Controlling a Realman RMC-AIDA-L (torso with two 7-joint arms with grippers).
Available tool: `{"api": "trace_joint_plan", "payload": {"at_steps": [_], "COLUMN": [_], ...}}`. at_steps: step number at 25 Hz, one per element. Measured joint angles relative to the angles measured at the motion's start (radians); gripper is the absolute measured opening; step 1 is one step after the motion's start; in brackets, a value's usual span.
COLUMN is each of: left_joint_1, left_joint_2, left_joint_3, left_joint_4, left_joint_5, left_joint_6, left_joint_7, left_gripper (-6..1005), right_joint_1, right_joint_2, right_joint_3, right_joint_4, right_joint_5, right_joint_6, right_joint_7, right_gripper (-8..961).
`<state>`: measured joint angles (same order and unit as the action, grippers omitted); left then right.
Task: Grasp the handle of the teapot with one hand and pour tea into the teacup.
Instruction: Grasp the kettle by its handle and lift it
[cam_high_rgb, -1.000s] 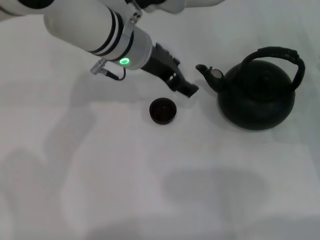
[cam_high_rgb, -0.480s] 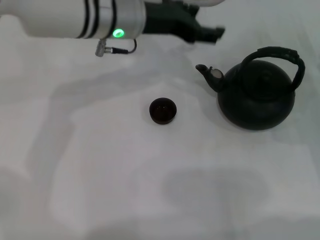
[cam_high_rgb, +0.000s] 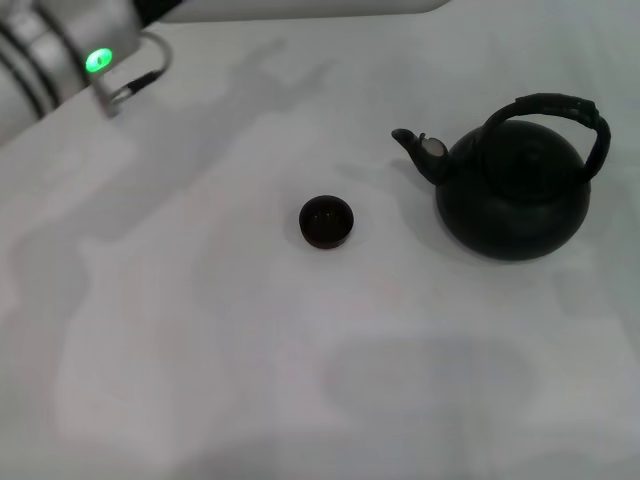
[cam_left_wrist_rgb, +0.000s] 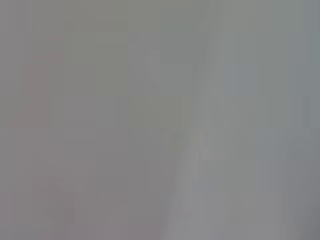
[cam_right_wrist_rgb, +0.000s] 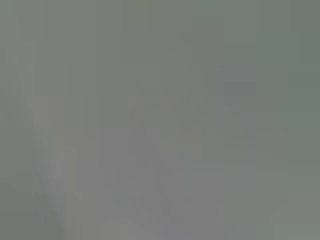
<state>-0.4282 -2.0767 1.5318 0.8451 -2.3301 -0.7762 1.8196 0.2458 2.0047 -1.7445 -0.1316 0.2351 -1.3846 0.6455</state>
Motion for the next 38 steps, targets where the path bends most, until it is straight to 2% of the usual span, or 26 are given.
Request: {"api": "trace_joint_plan", "payload": {"at_steps": [4,5,6,8,10,12,17,22,29,38], "left_joint_1": [0.019,0.02,0.021,0.019,0.012,0.006,-0.002,-0.003,0.008,0.011], "left_joint_2": [-0.004,-0.005,-0.005,-0.005,-0.006,-0.007,-0.007,-0.008,-0.008,-0.008], "left_joint_3": [-0.015,-0.015,-0.014,-0.01,-0.013,-0.025,-0.061,-0.057,-0.063,-0.065], "left_joint_4": [-0.138,-0.176,-0.217,-0.284,-0.343,-0.377,-0.447,-0.469,-0.485,-0.501], "left_joint_5": [-0.236,-0.308,-0.389,-0.5,-0.575,-0.591,-0.594,-0.594,-0.595,-0.598], "left_joint_6": [-0.085,-0.117,-0.155,-0.21,-0.251,-0.263,-0.267,-0.271,-0.274,-0.275], "left_joint_7": [0.26,0.32,0.385,0.468,0.52,0.529,0.53,0.536,0.532,0.532], "left_gripper": [840,839,837,836,836,836,835,835,835,836], "right_joint_1": [-0.023,-0.036,-0.036,-0.044,-0.046,-0.046,-0.038,-0.022,0.01,0.023], "right_joint_2": [-0.029,-0.051,-0.051,-0.073,-0.084,-0.076,-0.029,-0.001,-0.003,0.005], "right_joint_3": [-0.001,-0.001,-0.001,-0.001,0.0,0.003,0.008,0.053,0.047,0.048], "right_joint_4": [0.003,0.004,0.004,0.007,0.02,0.045,0.073,0.068,0.067,0.066], "right_joint_5": [-0.157,-0.265,-0.265,-0.367,-0.439,-0.462,-0.462,-0.454,-0.469,-0.465], "right_joint_6": [-0.113,-0.184,-0.184,-0.228,-0.237,-0.225,-0.152,-0.107,-0.065,-0.008], "right_joint_7": [0.063,0.095,0.095,0.132,0.153,0.142,0.077,0.011,0.013,0.03], "right_gripper": [841,841,841,841,841,841,841,841,841,838]}}
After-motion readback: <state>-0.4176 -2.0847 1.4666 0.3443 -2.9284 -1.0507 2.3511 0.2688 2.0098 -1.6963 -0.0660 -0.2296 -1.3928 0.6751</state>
